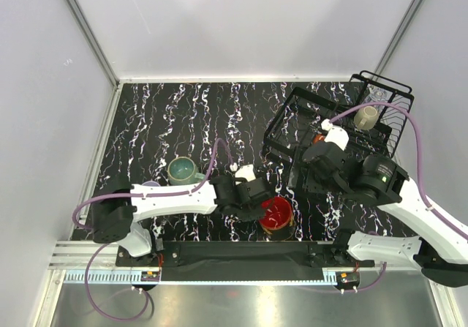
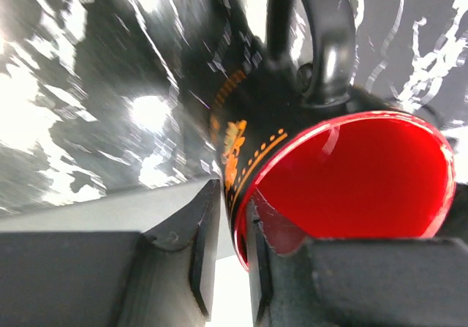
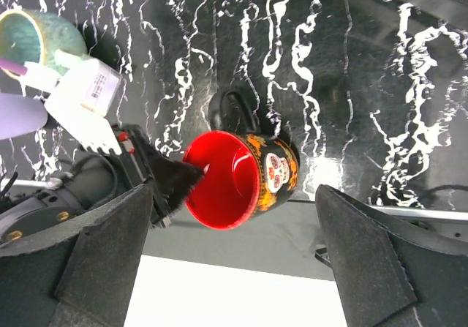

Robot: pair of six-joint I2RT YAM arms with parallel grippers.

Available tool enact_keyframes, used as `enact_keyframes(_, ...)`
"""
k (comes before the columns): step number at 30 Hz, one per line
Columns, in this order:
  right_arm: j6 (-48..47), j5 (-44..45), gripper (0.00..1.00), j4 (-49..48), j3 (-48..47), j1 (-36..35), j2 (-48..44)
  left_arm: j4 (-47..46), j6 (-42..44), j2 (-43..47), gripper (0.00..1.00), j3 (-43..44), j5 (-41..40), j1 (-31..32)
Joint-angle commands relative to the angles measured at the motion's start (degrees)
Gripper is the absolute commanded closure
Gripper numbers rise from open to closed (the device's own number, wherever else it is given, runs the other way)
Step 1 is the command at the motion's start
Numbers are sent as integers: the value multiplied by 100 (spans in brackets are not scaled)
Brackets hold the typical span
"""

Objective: Load the cups into the dish rack

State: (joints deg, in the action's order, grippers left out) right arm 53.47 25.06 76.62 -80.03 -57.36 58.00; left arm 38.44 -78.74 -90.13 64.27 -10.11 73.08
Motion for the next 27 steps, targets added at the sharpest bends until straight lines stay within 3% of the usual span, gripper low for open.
enact_keyframes(1, -83, -238, 0, -243, 84, 24, 27, 324, 1166, 548, 100, 16, -1324, 5)
enact_keyframes(7, -91, -476, 0, -473, 190, 23, 141, 155, 2099, 1322, 100, -240, -1766, 13)
enact_keyframes(13, -39, -458, 0, -542, 101, 32, 203, 296, 2240, 1225, 100, -186, -1800, 118)
enact_keyframes(16, -56, -519, 0, -613, 154, 32, 221, -3, 2670, 1252, 100, -433, -1706, 154)
enact_keyframes(21, -65, -519, 0, -613, 268, 32, 230, 374, 3198, 840, 100, -135, -1495, 154)
enact_keyframes(25, -48, -511, 0, -675, 365, 32, 142, 297, 3268, 514, 73, -151, -1144, 145)
enact_keyframes(27, -30, -519, 0, -683, 400, 24, 115, 113, 3286, 531, 65, -230, -1064, 145)
